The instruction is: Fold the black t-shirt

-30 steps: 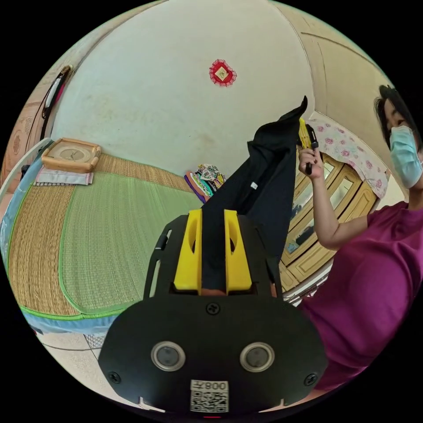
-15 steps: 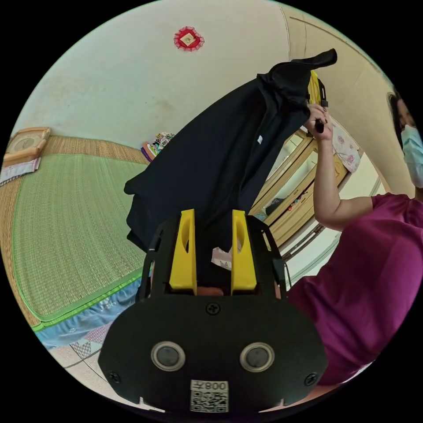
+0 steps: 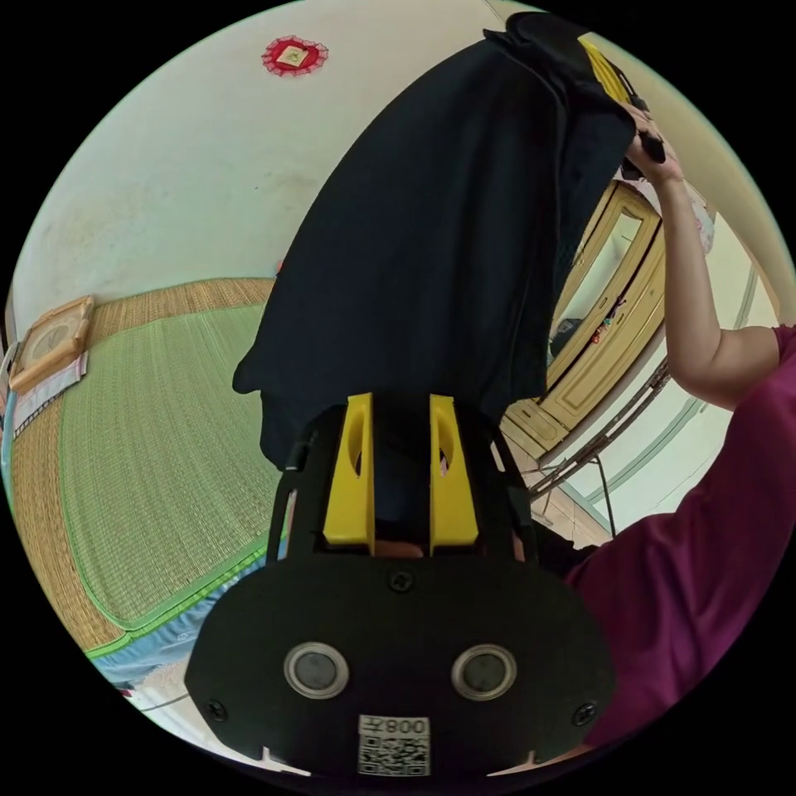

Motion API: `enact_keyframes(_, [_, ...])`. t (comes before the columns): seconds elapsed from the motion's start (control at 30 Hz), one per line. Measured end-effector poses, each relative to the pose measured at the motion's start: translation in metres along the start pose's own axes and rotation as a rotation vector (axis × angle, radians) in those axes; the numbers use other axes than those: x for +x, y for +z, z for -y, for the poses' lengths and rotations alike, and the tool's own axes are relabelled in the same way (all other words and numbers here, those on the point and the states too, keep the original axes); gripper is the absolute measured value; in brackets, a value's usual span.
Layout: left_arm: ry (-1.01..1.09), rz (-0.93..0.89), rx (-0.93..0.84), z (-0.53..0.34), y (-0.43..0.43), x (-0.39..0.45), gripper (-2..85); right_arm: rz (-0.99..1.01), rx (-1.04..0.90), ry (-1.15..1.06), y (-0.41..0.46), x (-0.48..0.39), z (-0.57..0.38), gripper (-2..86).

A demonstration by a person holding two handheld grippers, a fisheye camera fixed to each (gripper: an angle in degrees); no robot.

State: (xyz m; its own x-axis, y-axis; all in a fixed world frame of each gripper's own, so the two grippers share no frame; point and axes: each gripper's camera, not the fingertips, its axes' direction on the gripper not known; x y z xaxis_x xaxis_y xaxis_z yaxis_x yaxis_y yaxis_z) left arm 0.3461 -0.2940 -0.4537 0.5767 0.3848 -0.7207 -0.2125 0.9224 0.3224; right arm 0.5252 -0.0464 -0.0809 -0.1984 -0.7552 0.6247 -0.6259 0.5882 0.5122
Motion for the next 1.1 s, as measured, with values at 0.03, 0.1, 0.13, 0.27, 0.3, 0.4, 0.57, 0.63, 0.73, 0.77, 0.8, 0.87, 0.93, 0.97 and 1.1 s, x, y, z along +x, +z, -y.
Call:
enact_keyframes(0.03, [-0.004,0.0,0.013,0.006,-0.004,0.004,7.1,-0.001,0.001,0.0,-0.001,0.0,0.001,-0.1])
enact_keyframes(0.1, [-0.023,-0.009,0.03,0.015,-0.013,0.008,3.5,-0.008,0.01,0.0,-0.008,-0.001,0.005,0.0])
enact_keyframes(0.13, [-0.035,-0.017,0.041,0.019,-0.02,0.009,2.6,-0.009,0.013,0.0,-0.009,-0.001,0.005,0.0])
enact_keyframes(0.27, [-0.033,-0.034,0.068,0.029,-0.047,0.017,2.3,-0.006,0.033,0.001,-0.02,-0.001,0.011,-0.1])
enact_keyframes(0.3, [-0.026,-0.039,0.064,0.029,-0.05,0.018,3.0,0.0,0.035,0.001,-0.021,-0.001,0.012,-0.1])
enact_keyframes(0.4, [-0.006,-0.056,-0.015,0.027,-0.053,0.027,7.7,0.018,0.035,-0.001,-0.022,-0.001,0.016,-0.1])
enact_keyframes(0.57, [0.006,-0.031,-0.052,0.044,-0.045,0.049,12.0,0.047,0.032,-0.003,-0.019,0.002,0.02,-0.1])
enact_keyframes(0.63, [0.007,-0.046,-0.034,0.058,-0.046,0.051,12.0,0.042,0.031,0.0,-0.02,0.003,0.022,-0.1])
enact_keyframes(0.73, [0.026,-0.106,-0.028,0.078,-0.056,0.054,12.0,0.022,0.032,0.009,-0.023,0.005,0.027,-0.1])
enact_keyframes(0.77, [0.041,-0.115,-0.031,0.083,-0.063,0.057,12.0,0.015,0.034,0.009,-0.025,0.005,0.028,-0.1])
enact_keyframes(0.8, [0.047,-0.124,-0.033,0.086,-0.066,0.059,12.1,0.006,0.039,0.008,-0.028,0.005,0.029,-0.1])
enact_keyframes(0.87, [0.074,-0.157,-0.053,0.093,-0.077,0.066,12.3,0.005,0.048,0.014,-0.03,0.007,0.029,-0.1])
enact_keyframes(0.93, [0.075,-0.167,-0.065,0.097,-0.084,0.07,12.4,0.011,0.054,0.019,-0.031,0.008,0.029,-0.1])
enact_keyframes(0.97, [0.063,-0.177,-0.052,0.101,-0.091,0.07,12.3,0.012,0.056,0.023,-0.031,0.009,0.029,-0.1])
enact_keyframes(1.1, [0.032,-0.21,0.015,0.121,-0.116,0.067,9.9,0.01,0.05,0.033,-0.03,0.008,0.03,0.0])
